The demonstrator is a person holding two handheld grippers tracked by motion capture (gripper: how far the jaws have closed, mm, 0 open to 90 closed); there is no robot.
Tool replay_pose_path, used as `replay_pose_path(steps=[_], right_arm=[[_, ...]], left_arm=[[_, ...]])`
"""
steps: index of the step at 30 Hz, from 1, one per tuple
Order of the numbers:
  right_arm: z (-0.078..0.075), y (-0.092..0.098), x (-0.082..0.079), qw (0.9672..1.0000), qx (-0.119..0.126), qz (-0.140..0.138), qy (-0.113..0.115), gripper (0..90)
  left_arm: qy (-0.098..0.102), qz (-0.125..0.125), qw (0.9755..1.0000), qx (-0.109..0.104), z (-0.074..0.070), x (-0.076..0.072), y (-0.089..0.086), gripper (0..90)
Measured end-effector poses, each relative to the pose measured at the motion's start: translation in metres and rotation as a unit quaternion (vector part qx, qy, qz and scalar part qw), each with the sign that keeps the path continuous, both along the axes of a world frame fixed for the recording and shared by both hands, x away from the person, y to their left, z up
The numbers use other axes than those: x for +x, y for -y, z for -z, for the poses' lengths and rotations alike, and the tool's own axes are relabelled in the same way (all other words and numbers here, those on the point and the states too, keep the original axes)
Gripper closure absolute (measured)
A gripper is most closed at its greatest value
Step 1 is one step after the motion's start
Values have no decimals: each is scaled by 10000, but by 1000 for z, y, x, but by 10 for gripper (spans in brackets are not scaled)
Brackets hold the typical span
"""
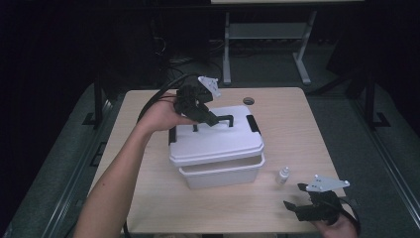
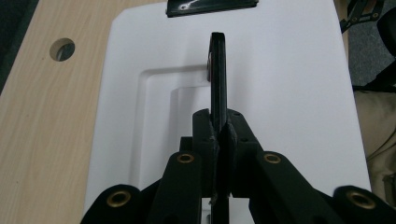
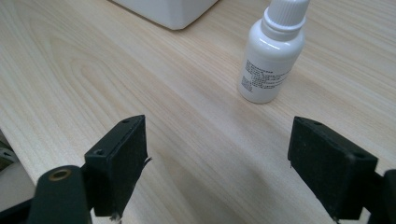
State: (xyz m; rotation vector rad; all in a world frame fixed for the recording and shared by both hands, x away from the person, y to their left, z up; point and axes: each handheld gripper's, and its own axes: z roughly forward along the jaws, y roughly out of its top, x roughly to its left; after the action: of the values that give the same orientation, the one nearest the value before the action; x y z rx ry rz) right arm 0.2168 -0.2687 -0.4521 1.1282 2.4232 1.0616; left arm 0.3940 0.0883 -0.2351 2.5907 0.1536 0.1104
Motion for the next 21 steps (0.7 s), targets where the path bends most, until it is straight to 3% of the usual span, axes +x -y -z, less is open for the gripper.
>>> replay_pose_path(steps=[21], right_arm=[[-1,-1,0,10000,-24,-1,20,191]], left_arm=[[201,-297,9994,28,-22,-18,-41,843]])
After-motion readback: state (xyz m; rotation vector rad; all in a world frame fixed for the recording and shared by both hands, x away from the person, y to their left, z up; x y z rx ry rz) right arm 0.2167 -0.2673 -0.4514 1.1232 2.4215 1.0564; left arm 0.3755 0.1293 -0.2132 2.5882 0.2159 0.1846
